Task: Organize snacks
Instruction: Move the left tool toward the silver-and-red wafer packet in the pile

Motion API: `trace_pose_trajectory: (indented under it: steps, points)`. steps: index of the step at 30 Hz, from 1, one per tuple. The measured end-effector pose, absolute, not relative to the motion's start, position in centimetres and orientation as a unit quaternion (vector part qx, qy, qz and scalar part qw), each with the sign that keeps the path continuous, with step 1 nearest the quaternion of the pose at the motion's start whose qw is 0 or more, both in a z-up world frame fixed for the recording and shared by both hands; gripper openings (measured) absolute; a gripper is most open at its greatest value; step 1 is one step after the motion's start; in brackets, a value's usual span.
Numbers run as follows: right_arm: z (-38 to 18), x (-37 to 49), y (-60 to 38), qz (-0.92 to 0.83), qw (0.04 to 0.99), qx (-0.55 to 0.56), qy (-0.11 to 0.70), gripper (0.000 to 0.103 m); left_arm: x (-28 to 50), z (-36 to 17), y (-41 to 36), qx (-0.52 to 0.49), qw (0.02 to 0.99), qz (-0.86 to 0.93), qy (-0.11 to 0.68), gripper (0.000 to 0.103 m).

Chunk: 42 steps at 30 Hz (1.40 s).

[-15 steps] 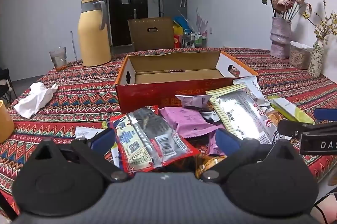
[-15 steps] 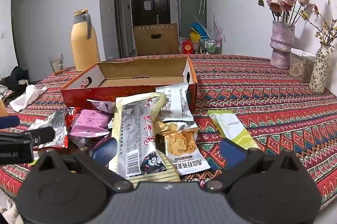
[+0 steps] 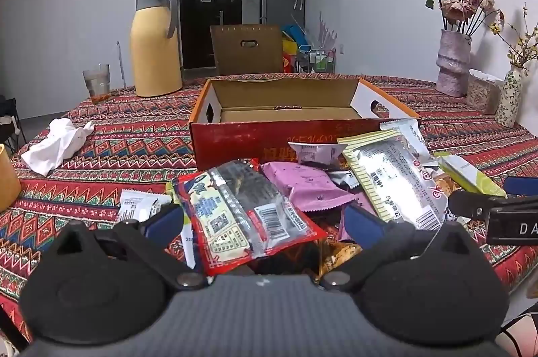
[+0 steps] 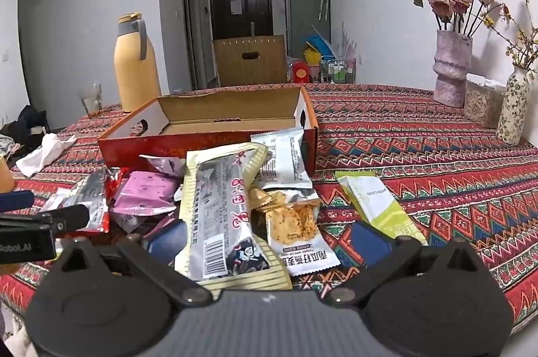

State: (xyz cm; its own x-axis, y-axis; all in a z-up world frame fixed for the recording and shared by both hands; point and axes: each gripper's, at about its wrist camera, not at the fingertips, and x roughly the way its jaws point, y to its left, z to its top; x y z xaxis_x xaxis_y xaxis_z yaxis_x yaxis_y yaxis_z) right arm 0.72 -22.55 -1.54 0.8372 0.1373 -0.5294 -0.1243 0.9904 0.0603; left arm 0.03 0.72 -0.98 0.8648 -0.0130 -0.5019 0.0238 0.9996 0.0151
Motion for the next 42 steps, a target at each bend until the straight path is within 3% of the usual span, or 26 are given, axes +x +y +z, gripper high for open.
trace_pose_trajectory:
  steps: [42]
  points:
    - [-2.21, 0.76, -22.38, 0.083, 0.956, 0.023, 0.281, 0.103, -0.06, -1.53, 1.04, 0.001, 0.964, -0.012, 0.264, 0.103]
